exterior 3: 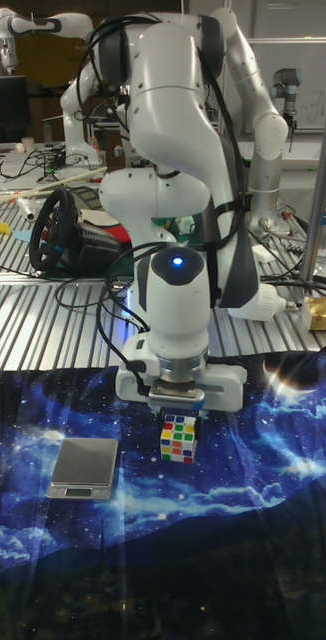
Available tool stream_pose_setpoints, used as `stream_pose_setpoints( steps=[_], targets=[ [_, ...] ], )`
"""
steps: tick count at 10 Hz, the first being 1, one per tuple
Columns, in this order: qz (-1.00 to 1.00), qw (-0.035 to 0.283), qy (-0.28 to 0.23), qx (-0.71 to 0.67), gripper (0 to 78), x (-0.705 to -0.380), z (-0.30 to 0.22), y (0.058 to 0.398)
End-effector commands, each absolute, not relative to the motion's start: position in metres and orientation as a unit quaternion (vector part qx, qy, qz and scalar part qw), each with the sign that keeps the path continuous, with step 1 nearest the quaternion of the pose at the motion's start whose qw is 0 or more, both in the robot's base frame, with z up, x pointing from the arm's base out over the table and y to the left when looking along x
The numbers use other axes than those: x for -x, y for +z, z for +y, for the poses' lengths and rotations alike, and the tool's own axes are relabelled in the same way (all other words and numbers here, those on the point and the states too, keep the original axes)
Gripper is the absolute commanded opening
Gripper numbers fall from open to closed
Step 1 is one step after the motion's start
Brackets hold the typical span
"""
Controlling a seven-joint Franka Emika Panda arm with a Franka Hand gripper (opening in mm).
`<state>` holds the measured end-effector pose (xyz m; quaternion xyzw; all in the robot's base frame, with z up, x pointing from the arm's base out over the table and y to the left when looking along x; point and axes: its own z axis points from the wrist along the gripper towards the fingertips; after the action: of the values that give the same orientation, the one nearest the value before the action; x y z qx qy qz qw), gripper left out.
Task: Remove the object from the scale
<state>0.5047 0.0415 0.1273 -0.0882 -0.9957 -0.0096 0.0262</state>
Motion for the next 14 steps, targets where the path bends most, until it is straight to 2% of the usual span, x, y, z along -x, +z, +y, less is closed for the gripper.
stream_pose_setpoints(
  steps=[1,5,6,14],
  targets=[
    [-0.997,0.017,-0.012,0.08,1.3,-0.5069,0.0447,0.117],
    [-0.997,0.018,-0.01,0.078,1.3,-0.5072,0.0449,0.1145],
    [-0.997,0.018,-0.01,0.078,77.4,-0.5072,0.0449,0.1145],
    [-0.997,0.018,-0.01,0.078,77.4,-0.5072,0.0449,0.1145]
  ],
)
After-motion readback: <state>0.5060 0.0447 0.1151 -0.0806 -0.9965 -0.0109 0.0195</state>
